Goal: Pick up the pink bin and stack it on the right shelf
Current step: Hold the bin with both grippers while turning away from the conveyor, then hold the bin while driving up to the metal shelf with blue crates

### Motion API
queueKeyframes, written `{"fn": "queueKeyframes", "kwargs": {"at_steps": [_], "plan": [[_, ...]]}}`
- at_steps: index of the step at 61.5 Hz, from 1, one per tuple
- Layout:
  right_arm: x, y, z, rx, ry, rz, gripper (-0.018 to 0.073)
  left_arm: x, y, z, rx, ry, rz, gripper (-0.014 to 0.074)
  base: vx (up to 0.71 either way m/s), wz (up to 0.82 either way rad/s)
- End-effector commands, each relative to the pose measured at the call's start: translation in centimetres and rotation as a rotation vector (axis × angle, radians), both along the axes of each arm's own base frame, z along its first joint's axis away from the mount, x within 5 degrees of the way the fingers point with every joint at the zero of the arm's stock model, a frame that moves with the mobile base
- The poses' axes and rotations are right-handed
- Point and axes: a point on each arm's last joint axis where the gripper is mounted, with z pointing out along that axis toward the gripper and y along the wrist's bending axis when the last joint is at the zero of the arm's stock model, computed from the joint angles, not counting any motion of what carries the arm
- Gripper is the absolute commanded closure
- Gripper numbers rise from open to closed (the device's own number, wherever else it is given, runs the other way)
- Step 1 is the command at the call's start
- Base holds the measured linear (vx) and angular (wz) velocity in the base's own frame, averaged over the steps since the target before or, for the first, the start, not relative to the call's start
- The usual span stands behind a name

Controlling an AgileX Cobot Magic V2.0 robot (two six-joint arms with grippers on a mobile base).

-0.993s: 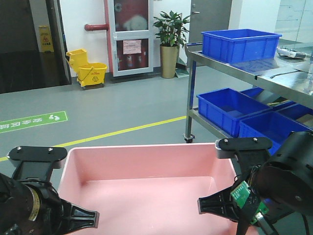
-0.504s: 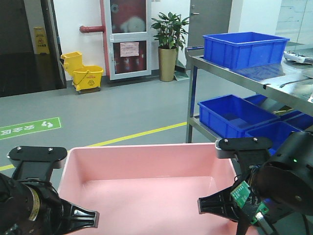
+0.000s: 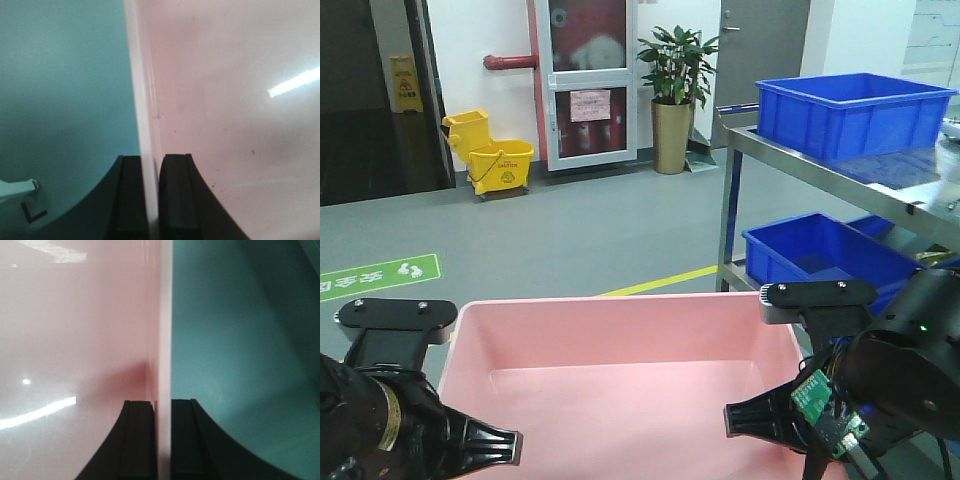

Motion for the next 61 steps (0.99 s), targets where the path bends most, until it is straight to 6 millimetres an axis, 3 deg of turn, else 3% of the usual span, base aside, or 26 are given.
{"fn": "queueKeyframes", "kwargs": {"at_steps": [1,61], "plan": [[0.11,-0.60,2.13,-0.018,-0.113,0.022,0.0565,-0.12,0.12,1.99,-0.026,-0.100,-0.024,0.0503,0.40,0.04],[0.11,-0.59,2.14,-0.018,-0.114,0.022,0.0565,-0.12,0.12,1.99,-0.026,-0.100,-0.024,0.0503,0.40,-0.12]]}}
